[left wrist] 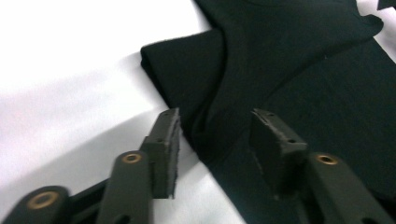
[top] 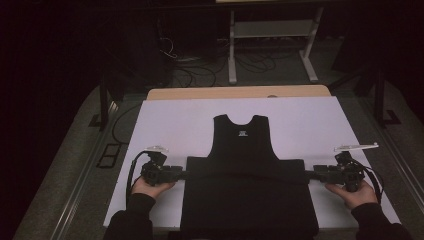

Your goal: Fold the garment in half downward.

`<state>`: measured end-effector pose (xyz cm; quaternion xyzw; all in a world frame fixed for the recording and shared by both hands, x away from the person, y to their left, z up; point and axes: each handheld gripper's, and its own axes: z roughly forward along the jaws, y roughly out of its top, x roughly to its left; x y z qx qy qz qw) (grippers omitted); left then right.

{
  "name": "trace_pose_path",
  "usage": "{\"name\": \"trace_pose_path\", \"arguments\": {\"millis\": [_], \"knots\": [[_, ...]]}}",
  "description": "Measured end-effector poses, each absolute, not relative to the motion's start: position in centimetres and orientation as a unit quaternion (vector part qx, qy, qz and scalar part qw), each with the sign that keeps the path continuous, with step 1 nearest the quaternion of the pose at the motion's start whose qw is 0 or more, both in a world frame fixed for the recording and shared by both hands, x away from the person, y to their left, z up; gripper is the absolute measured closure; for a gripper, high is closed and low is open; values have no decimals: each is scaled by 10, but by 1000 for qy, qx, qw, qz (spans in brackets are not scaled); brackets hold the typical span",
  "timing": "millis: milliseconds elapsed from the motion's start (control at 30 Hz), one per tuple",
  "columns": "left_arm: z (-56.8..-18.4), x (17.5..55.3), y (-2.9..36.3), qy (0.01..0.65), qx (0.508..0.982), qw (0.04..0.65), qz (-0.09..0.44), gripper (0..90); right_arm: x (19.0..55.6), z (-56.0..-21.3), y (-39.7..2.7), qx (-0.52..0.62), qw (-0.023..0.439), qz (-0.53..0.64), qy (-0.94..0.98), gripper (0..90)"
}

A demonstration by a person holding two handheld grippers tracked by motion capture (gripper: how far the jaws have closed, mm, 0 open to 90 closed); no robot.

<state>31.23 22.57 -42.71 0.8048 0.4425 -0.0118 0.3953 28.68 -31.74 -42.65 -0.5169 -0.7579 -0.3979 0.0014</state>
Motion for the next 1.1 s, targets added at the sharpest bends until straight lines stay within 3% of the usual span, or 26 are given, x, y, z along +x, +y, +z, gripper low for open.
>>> {"name": "trace_pose_path", "arguments": {"millis": [233,467,733,1100], "knots": [[-421,311,228,435,800,413,32,302,288,-422,-319,-508,-20,-418,-753,159],[-419,313,230,425,798,425,43,162,288,-418,-317,-485,-34,-430,-761,21],[-422,321,230,407,804,429,60,54,294,-415,-315,-469,-54,-432,-768,0],[-417,332,231,397,807,432,73,0,303,-410,-313,-458,-73,-439,-770,0]]}}
